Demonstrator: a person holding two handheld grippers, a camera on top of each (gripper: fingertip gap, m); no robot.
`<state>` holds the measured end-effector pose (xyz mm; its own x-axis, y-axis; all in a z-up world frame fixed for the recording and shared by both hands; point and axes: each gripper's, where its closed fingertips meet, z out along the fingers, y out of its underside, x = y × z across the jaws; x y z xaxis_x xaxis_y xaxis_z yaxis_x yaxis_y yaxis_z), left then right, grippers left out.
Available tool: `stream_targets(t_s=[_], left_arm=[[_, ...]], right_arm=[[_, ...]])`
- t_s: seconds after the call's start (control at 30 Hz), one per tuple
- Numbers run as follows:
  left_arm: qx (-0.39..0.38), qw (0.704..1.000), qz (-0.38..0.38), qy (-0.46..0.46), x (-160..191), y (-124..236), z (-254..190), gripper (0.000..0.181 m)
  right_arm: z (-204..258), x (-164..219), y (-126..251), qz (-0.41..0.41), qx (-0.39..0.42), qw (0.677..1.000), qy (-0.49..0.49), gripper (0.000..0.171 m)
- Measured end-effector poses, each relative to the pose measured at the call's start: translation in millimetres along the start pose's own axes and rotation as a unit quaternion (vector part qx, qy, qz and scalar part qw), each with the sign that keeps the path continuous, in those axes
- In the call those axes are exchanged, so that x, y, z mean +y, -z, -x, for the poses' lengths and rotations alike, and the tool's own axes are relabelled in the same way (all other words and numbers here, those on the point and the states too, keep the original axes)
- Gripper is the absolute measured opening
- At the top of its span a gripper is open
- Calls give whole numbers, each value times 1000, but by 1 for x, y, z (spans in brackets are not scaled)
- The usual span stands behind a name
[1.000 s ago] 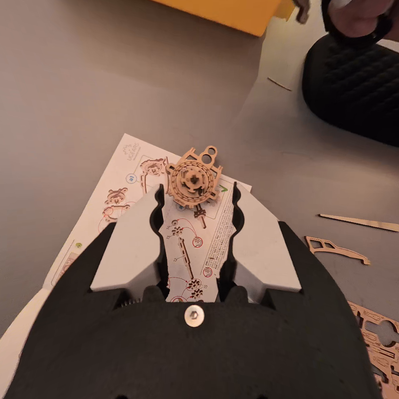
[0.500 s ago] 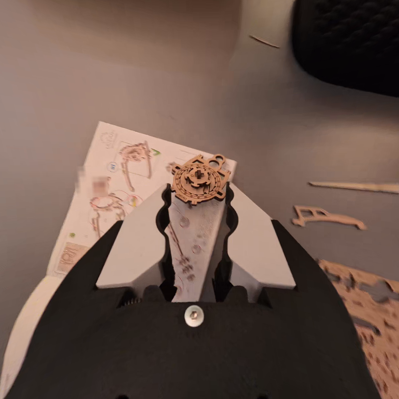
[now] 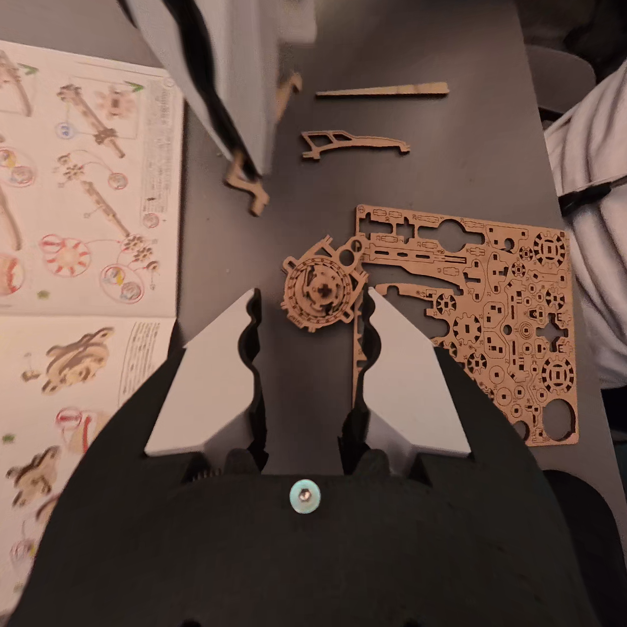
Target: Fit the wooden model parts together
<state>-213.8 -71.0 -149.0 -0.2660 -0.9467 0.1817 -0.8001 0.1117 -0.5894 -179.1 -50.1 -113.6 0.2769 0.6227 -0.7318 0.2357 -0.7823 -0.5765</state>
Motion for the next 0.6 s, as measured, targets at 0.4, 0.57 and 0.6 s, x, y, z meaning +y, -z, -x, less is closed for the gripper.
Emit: stream_targets(t_s=[0.4, 0.57, 0.6], left_arm=[[-185, 959, -60, 205, 20, 19, -27, 63], [-318, 938, 29, 138, 42, 17, -8, 49], [-304, 943, 23, 133, 38, 13, -12, 50]], right_arm=[[-5, 45, -24, 126, 45, 991, -25, 1], [0, 49, -27, 138, 42, 989, -25, 1], [1, 50, -26, 142, 41, 989, -30, 1]])
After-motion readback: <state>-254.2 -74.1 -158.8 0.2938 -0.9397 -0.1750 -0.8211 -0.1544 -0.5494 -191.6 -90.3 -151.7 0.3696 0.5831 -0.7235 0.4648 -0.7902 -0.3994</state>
